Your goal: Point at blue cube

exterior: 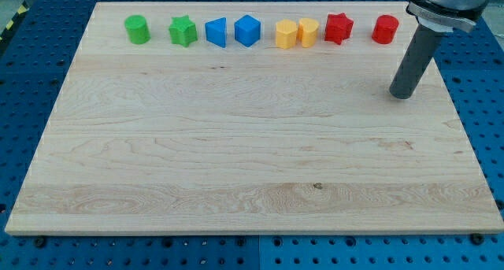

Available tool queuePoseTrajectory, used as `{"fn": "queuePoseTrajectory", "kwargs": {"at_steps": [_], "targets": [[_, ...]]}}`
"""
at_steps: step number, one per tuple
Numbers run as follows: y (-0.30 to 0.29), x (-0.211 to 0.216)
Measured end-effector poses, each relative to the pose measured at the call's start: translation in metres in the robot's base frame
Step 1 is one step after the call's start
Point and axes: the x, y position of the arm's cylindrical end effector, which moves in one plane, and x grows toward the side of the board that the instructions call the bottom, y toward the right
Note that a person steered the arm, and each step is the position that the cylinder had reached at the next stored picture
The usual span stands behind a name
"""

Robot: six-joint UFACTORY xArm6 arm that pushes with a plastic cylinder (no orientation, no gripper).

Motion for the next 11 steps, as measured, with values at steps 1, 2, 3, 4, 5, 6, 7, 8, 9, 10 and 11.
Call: {"fn": "queuePoseTrajectory", "kwargs": {"at_steps": [1,2,3,4,5,6,7,8,9,10,11], "targets": [[0.012,0.0],[0.064,-0.005],[0.107,-0.039],[0.118,-0.089],[0.117,-0.146],[0.072,-0.187],[-0.024,-0.188],[-0.111,-0.188],[-0.189,-0.186],[-0.223,-0.18],[-0.226,-0.174]]}}
